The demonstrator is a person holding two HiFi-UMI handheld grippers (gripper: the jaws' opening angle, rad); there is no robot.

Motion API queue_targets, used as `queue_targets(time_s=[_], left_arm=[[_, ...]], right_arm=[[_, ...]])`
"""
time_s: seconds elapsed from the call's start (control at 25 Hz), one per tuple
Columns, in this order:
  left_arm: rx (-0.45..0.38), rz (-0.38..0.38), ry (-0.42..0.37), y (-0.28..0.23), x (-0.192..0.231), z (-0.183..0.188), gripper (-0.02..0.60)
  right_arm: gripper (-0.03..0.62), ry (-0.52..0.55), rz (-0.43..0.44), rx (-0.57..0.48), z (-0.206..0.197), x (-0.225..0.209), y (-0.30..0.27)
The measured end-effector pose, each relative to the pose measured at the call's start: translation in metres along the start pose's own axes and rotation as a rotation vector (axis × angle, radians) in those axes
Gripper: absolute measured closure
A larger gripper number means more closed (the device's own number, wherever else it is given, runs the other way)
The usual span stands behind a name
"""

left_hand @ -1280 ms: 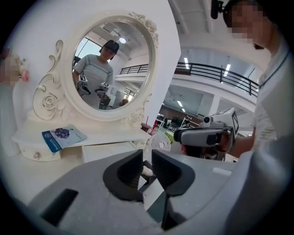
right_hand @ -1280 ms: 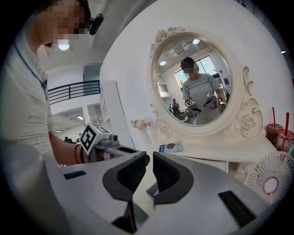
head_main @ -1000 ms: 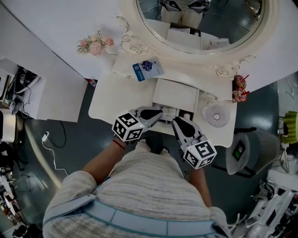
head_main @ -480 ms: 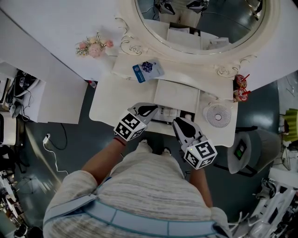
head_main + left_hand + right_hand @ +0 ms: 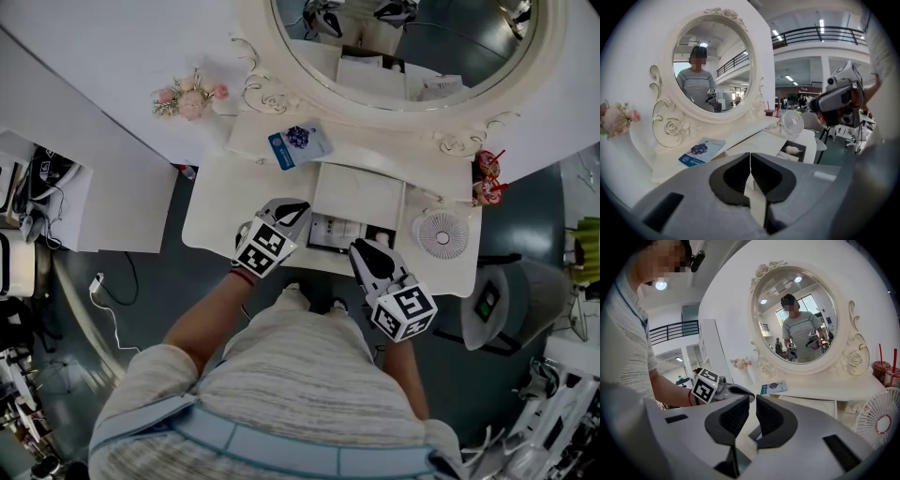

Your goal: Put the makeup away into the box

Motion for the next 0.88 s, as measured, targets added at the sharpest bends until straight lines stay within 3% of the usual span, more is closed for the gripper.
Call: queue_targets(time_s=[0.28, 0.44, 0.6, 0.88], left_arm=[[0.093, 0.141, -0.070, -0.018, 0.031, -0.010, 0.563], [0.140, 0.202, -0.121, -0.029, 0.045, -0.011, 0.462], [0.169, 0.248, -0.156, -0.038, 0.057, -0.009, 0.427], [0.231, 0.361, -0.301, -0.054, 0.071, -0.007, 0.387]], right_arm=[[0.583, -0.007, -0.007, 0.007, 0.000, -0.001, -0.006], [0.583, -0.016, -0.015, 0.012, -0.002, -0.003, -0.007], [0.583, -0.021, -0.020, 0.014, -0.001, -0.005, -0.007], [0.583, -0.035, -0.039, 0.016, -0.003, -0.009, -0.005]])
Point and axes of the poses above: the fingertips, and each gripper's own axes: y backward along the fingers, x to its left, z out of its top, the point moved 7 cm from there along y, backward along the fingers, and after that the axes turned 13 degrees about x, right-handed, at the moved point
